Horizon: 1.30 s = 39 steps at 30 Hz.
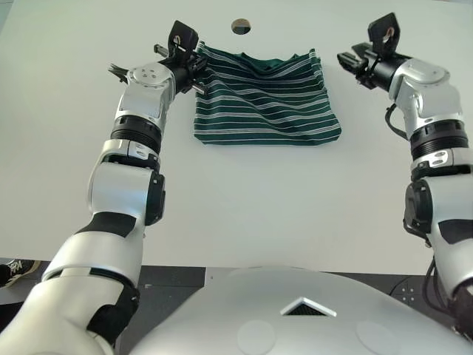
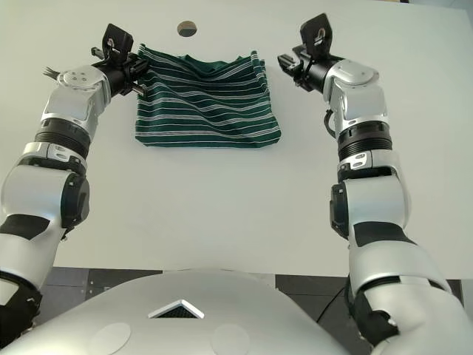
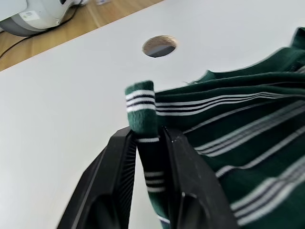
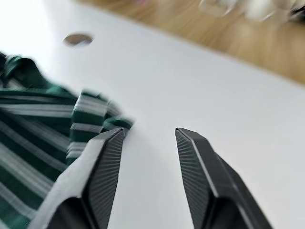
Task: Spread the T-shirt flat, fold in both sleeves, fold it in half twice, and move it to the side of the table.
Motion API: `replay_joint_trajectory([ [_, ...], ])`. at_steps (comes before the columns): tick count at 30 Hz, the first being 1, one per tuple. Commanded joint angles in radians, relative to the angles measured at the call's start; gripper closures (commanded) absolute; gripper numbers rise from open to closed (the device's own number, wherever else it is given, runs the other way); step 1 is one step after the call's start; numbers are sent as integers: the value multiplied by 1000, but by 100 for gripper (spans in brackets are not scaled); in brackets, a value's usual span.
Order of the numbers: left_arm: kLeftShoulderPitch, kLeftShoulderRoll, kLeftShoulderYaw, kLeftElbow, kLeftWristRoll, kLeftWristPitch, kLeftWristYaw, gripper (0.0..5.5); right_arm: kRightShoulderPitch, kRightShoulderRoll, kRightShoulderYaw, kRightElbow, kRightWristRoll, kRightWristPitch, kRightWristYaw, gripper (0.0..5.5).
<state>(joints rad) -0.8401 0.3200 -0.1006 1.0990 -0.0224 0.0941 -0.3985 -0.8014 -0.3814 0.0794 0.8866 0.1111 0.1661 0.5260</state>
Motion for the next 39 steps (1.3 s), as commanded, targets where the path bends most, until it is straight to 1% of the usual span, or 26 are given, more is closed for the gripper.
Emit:
replay_joint_trajectory([
  [1, -43, 8, 34, 52, 25, -59, 61, 455, 13, 9, 26, -53, -61, -99, 2, 339],
  [6, -56, 13, 52, 85, 40, -77, 62, 455, 71, 18, 72, -126, -127, -170, 25, 339],
  [9, -50, 15, 56, 91, 48, -91, 54, 455, 96, 20, 99, -174, -164, -212, 35, 385],
  [10, -43, 16, 65, 78, 40, -99, 39, 472, 101, 19, 118, -180, -187, -230, 37, 405],
  [11, -34, 17, 74, 61, 32, -106, 25, 477, 103, 20, 134, -180, -207, -243, 38, 415],
  [13, 3, 9, 75, -9, 19, -114, -31, 506, 95, 19, 162, -157, -252, -275, 25, 450],
  [15, 73, -12, 47, -143, 16, -94, -94, 537, 76, 19, 178, -106, -291, -298, -1, 485],
  [17, 188, -36, 2, -360, 9, -29, -151, 540, 42, 29, 190, -26, -329, -311, -46, 513],
  [18, 245, -45, -20, -464, 6, 7, -170, 540, 25, 37, 197, 17, -346, -318, -66, 537],
  [21, 376, -57, -86, -690, 31, 82, -180, 540, -9, 64, 204, 125, -377, -339, -110, 537],
  [25, 476, -52, -153, -867, 68, 159, -181, 540, -38, 97, 217, 219, -409, -364, -140, 537],
  [32, 542, -51, -237, -945, 113, 234, -189, 540, -64, 151, 222, 281, -428, -398, -151, 537],
  [33, 551, -51, -247, -956, 112, 243, -195, 540, -63, 156, 221, 291, -425, -400, -129, 537],
  [39, 592, -41, -293, -1048, 110, 303, -234, 540, -67, 157, 268, 304, -485, -342, -101, 537],
])
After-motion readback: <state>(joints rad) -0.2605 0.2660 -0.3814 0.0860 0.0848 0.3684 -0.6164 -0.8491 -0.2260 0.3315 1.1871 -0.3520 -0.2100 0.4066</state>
